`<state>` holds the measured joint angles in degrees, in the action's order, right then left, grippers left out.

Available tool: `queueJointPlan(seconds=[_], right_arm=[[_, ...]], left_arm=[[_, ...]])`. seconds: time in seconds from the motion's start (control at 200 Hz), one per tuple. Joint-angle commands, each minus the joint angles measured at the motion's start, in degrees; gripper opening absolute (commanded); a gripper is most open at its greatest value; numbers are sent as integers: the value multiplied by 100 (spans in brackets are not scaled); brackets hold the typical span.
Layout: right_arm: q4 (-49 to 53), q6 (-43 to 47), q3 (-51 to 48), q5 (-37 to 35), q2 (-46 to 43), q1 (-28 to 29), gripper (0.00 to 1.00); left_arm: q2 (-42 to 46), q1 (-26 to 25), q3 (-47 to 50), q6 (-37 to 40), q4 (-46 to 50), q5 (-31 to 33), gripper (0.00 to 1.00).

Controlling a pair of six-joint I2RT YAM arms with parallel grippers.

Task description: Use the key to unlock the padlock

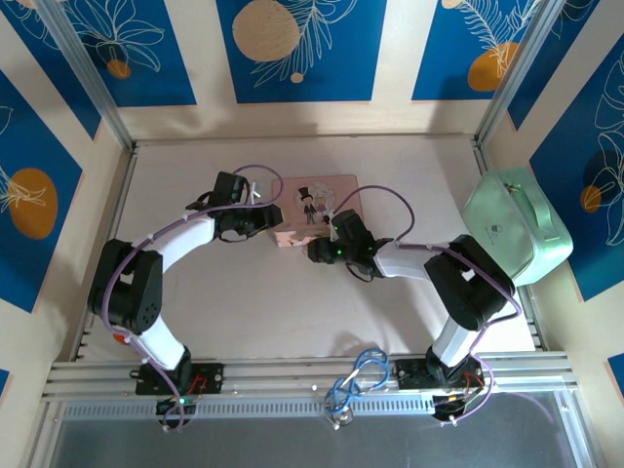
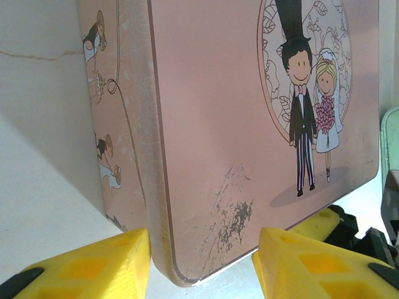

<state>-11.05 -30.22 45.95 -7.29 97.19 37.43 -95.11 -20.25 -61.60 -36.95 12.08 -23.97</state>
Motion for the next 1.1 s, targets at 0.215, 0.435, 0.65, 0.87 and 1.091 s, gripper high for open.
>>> queueJointPlan(seconds=[0.215,0.435,0.65,0.87,1.091], right_arm=[[224,301,422,-167,398,63,52],[309,271,570,-190,599,73,53],[312,258,634,-97,661,71,50],[432,209,604,-63,644,63,47],[566,141,643,-84,627,54,43]], left_arm=[[-93,80,-19,160,65,-125,46],[-100,79,-1,181,58,-169,45],[-98,86,-35,198,84,-169,44],[-109,81,8,166,41,-176,43],[-87,90,34,178,51,-177,43]])
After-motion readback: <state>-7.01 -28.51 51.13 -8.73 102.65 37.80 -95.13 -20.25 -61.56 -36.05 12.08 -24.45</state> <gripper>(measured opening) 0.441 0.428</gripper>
